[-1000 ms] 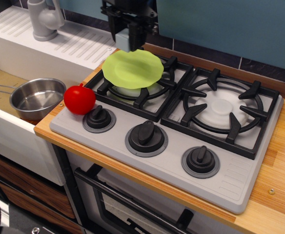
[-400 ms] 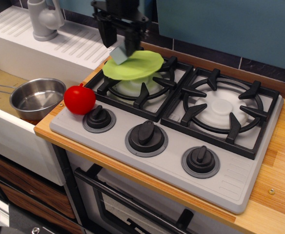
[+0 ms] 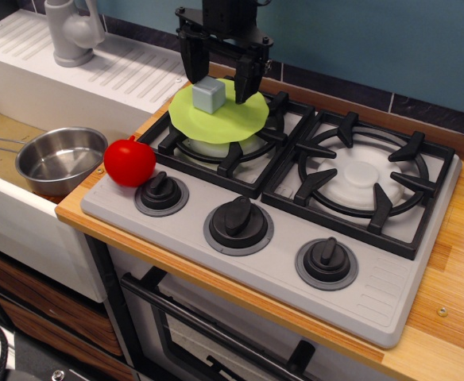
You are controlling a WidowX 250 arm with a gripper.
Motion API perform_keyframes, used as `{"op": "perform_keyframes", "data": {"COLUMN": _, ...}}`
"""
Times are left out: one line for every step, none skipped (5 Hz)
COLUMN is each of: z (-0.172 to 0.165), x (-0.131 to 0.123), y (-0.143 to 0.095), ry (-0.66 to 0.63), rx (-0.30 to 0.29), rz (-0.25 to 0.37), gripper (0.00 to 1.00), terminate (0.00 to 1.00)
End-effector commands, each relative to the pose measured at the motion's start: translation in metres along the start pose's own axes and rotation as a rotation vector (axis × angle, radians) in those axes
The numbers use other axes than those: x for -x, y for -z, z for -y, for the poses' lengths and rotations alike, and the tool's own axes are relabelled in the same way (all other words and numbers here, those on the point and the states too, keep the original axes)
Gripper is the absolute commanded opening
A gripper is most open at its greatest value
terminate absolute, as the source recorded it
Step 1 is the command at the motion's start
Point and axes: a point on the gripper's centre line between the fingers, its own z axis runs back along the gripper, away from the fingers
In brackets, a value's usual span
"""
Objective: Put cube on plate and smalltomato in pot or pan in sink
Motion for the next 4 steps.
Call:
{"op": "perform_keyframes", "data": {"z": -0.007, "x": 0.005, "y": -0.048, "ry": 0.017, "rx": -0.020, "rz": 0.061, "gripper": 1.00, "terminate": 0.00}}
{"op": "perform_keyframes", "data": {"z": -0.018, "x": 0.018, "y": -0.062, "ry": 0.050, "rx": -0.040, "rz": 0.044, "gripper": 1.00, "terminate": 0.00}}
{"op": "perform_keyframes", "data": {"z": -0.019, "x": 0.026, "y": -0.070, "ry": 0.090, "rx": -0.067, "rz": 0.050, "gripper": 1.00, "terminate": 0.00}}
{"op": "perform_keyframes", "data": {"z": -0.019, "x": 0.026, "y": -0.070, "ry": 0.090, "rx": -0.067, "rz": 0.050, "gripper": 1.00, "terminate": 0.00}}
